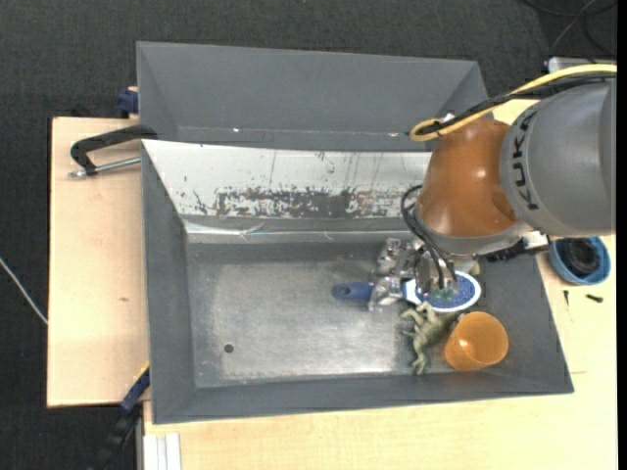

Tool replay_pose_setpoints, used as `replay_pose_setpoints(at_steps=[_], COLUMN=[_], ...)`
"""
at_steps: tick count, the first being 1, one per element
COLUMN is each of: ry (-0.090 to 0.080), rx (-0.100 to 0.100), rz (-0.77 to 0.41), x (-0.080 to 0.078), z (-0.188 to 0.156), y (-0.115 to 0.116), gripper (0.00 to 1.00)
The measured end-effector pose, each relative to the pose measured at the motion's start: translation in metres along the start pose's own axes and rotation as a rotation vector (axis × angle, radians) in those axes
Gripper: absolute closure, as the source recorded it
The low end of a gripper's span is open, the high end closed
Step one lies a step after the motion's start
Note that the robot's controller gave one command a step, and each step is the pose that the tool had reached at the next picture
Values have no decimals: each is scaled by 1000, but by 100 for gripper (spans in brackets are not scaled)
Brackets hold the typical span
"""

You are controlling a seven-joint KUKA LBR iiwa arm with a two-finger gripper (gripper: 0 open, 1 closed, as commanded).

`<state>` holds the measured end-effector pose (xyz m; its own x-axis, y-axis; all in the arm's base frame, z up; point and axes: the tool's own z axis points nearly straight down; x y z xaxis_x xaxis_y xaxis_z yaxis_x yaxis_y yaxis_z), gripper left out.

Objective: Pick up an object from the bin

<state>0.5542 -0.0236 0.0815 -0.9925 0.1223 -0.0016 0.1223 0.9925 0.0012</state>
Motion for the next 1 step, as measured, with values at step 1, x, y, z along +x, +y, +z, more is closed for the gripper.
replay_pose_setpoints(at_steps=[1], ry=[-11], rx=[1], rz=[-256], x=[-11], z=[-156], y=[-12], gripper=[100])
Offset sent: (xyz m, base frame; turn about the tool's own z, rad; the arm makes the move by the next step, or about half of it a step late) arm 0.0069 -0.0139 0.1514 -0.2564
